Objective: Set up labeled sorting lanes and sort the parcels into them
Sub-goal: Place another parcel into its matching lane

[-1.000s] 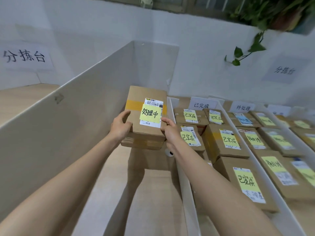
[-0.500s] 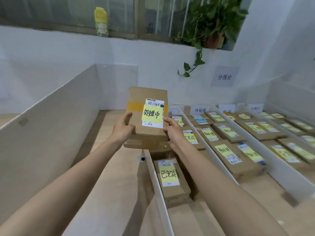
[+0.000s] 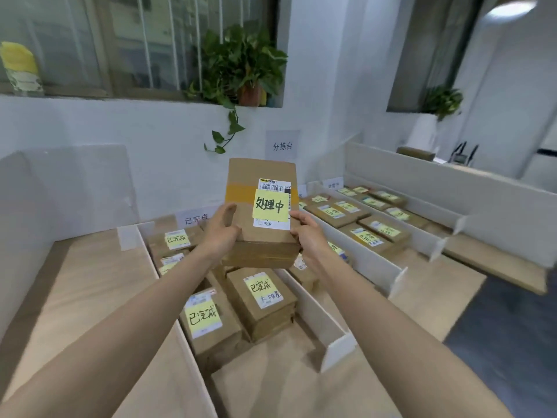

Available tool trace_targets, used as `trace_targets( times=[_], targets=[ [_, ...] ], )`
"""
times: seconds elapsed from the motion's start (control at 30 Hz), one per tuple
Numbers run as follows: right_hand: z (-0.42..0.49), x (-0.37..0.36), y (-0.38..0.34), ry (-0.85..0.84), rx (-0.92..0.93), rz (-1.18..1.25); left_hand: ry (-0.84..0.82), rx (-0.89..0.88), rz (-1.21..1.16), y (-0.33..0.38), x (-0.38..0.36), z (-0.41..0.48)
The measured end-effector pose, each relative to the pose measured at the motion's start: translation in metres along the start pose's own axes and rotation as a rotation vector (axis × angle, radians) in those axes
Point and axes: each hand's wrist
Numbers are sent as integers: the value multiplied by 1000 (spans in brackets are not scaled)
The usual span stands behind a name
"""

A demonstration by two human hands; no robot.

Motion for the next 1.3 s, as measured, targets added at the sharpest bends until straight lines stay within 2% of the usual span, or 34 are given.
trace_targets(
  times=[0.4,0.83,1.3],
  targets=[
    [-96,183,-21,296,51,28,-268,-88,-42,52,-154,-60],
    [-176,336,-21,461,103,60,-443,-154,-97,106,-291,-129],
    [-217,417,-16,541,107,107,-574,-183,-50,134,-373,-159]
  ],
)
Point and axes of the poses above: each hand's wrist, its own z-axis towards the middle knuckle, its own x-axis out of the back of the hand, y = z × x, and after that the axes turned 3 degrees about -x, right-handed
